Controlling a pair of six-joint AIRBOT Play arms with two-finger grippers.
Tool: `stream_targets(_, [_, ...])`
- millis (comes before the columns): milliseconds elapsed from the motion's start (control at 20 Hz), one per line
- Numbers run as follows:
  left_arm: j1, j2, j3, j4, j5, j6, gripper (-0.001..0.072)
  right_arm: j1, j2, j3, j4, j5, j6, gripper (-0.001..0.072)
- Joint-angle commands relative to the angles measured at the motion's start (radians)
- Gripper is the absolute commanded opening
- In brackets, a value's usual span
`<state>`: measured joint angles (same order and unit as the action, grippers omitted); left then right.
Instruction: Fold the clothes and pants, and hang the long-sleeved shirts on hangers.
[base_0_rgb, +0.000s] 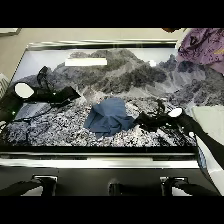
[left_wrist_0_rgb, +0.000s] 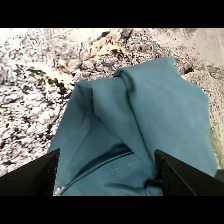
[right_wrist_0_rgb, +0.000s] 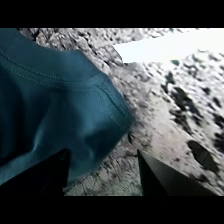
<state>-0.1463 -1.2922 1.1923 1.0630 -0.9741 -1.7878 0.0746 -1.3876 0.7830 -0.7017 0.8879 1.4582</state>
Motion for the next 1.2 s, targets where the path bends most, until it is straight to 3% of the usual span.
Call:
stream_targets(0, [0.002,-0.002,0.000,0.011,-0.002,0.001,0.0681,0.021,-0.044,-0.005,0.077,-0.053,-0.008,0.0344])
stream_targets(50, [0.002,-0.003,0.000,0.011,-0.003,0.001,0.0680,0.020,-0.048,-0.005,0.073,-0.060,-0.008,0.0280])
stream_targets(100, [0.002,-0.003,0.000,0.010,-0.008,-0.001,0.0680,0.020,-0.048,-0.005,0.072,-0.061,-0.010,0.0129])
stream_targets(150, [0.002,-0.005,-0.001,0.011,-0.018,-0.005,0.0680,0.020,-0.048,-0.003,0.072,-0.061,-0.025,0.0034])
stream_targets(550, [0.051,-0.092,-0.163,0.071,0.003,0.029,0.0677,0.018,0.040,-0.003,0.021,-0.023,-0.030,0.0031])
stream_targets(750, [0.012,-0.163,-0.189,-0.036,0.009,0.141,0.0676,0.018,0.079,-0.003,0.017,0.000,-0.030,0.0031])
stream_targets(1150, [-0.078,-0.240,-0.189,-0.069,0.025,0.142,0.0676,0.018,0.081,-0.003,0.018,0.042,-0.034,0.0031])
